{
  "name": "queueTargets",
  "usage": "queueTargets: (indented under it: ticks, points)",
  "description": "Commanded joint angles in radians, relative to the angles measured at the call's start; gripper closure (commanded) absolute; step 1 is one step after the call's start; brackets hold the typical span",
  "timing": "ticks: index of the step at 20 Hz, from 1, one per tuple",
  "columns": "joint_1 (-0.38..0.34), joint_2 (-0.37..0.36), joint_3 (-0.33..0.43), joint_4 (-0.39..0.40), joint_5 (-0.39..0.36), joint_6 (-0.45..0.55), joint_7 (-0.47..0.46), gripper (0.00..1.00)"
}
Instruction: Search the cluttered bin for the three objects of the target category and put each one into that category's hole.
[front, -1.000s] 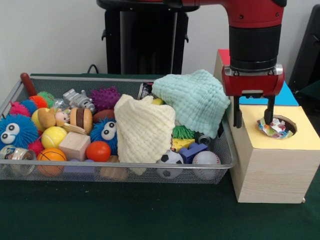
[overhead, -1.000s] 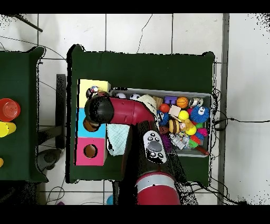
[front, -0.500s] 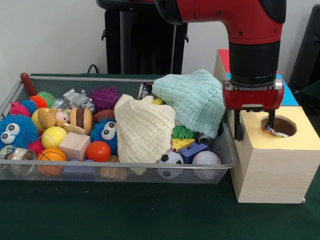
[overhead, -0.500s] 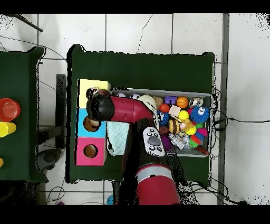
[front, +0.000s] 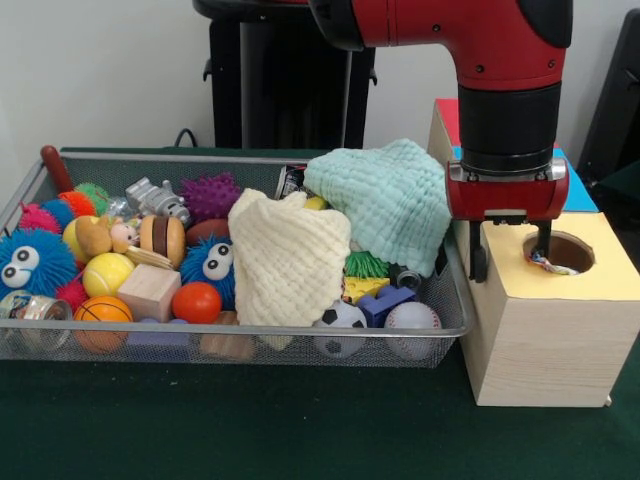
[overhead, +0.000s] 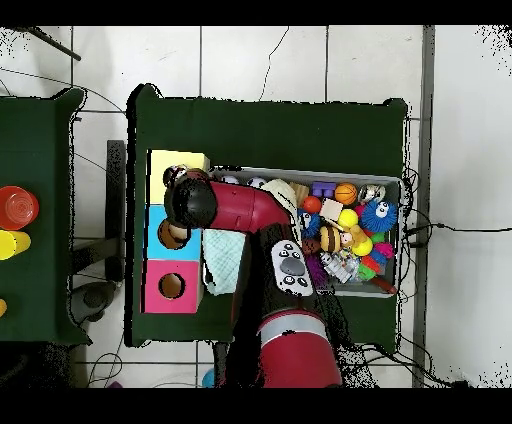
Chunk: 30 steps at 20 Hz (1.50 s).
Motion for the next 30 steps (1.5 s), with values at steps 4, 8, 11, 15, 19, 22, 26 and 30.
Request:
queueTargets:
  ticks: [4,8,11,15,19,22,26,30]
  points:
    - [-0.032,-0.026,0.038,-0.007,0.054,0.043,0.172,0.00]
    - [-0.039,-0.050,0.043,0.001,0.057,0.056,0.168,0.00]
    - [-0.049,-0.085,0.053,0.021,0.064,0.078,0.165,0.00]
    - [-0.073,-0.102,0.086,0.042,0.076,0.098,0.147,0.00]
    - [-0.143,-0.118,0.196,0.083,0.110,0.116,0.105,0.00]
    - [-0.159,-0.136,0.220,0.094,0.118,0.146,0.100,0.00]
    - [-0.174,-0.142,0.238,0.103,0.121,0.149,0.099,0.00]
    - [-0.151,-0.143,0.199,0.079,0.105,0.144,0.118,0.00]
